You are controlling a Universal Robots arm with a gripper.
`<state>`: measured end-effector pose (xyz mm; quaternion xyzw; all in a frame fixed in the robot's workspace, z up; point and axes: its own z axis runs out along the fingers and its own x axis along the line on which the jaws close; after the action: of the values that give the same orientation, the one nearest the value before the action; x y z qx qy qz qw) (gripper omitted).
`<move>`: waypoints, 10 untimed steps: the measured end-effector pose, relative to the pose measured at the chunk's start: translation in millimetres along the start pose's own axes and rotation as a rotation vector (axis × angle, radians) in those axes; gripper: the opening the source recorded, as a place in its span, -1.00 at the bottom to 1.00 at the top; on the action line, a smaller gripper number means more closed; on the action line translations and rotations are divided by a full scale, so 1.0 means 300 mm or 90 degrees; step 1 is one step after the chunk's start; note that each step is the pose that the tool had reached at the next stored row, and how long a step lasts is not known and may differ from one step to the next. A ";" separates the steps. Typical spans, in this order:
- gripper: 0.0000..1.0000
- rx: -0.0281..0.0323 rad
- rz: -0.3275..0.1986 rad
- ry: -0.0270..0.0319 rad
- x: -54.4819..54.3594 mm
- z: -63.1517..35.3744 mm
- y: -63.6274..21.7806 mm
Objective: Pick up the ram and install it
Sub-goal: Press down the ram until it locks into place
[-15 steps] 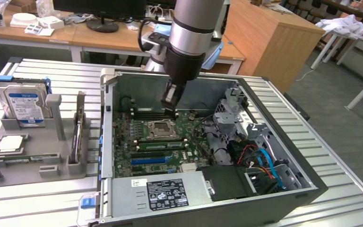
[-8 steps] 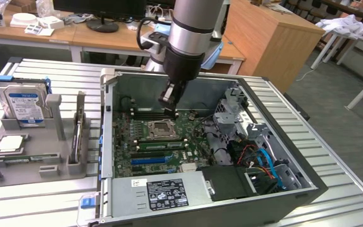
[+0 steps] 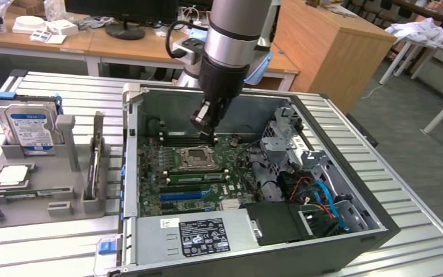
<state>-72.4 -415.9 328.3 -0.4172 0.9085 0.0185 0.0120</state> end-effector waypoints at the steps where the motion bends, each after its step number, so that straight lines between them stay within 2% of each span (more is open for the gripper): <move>1: -0.79 0.0003 0.007 -0.0001 0.000 0.000 0.000; 10: -0.79 0.0026 0.071 -0.0017 0.002 0.000 0.002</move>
<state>-73.3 -415.9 328.2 -0.3662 0.9303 0.0179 0.0130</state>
